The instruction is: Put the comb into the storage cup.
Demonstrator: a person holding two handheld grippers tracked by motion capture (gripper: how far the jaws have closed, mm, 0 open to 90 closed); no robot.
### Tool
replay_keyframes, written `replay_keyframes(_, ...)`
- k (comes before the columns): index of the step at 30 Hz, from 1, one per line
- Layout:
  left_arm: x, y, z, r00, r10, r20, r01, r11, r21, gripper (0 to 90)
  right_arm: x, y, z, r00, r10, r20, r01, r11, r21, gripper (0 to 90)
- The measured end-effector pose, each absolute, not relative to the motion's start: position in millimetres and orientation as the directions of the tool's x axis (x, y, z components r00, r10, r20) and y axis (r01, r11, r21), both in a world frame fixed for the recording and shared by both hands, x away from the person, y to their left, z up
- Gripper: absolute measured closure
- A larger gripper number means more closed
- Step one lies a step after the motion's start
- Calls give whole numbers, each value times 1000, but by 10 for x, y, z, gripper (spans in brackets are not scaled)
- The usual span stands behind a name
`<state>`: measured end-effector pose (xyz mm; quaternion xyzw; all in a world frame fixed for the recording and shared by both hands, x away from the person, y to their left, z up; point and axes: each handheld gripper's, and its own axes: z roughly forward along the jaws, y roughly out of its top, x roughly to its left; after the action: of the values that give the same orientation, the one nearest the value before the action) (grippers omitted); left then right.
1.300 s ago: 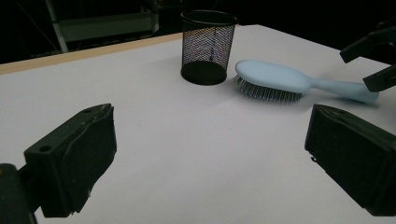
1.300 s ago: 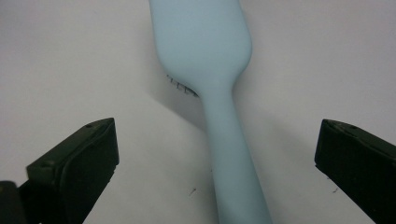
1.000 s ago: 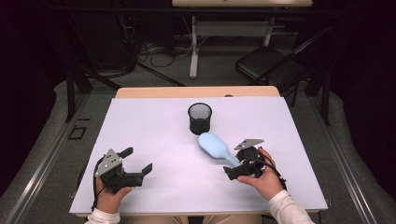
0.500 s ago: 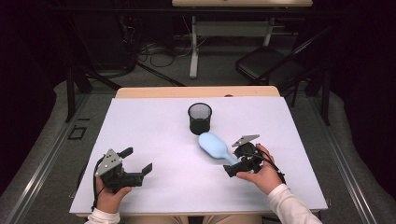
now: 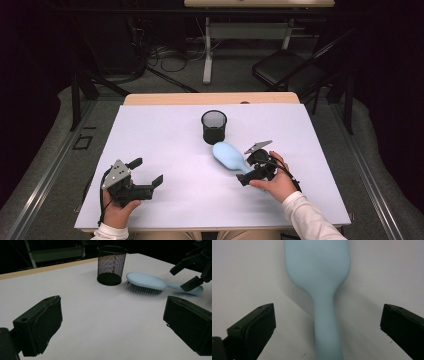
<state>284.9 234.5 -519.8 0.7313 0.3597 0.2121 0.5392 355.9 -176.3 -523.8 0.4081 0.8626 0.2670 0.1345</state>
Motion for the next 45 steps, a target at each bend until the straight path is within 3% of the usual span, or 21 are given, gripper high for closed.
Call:
replay_keyframes(15,2851,2343,-5199,653,753,-78,298,-162,941,22,3648,-1720,-5301,-657,753,-27,626,565,538,71)
replay_keyframes(33,2855,2336,-5205,656,751,-78,300,-164,940,23,3724,-1688,-5341,-680,733,-7,623,583,522,380)
replay_keyframes(45,2858,2335,-5208,657,750,-79,300,-164,940,23,3740,-1689,-5358,-682,731,-9,619,583,526,433)
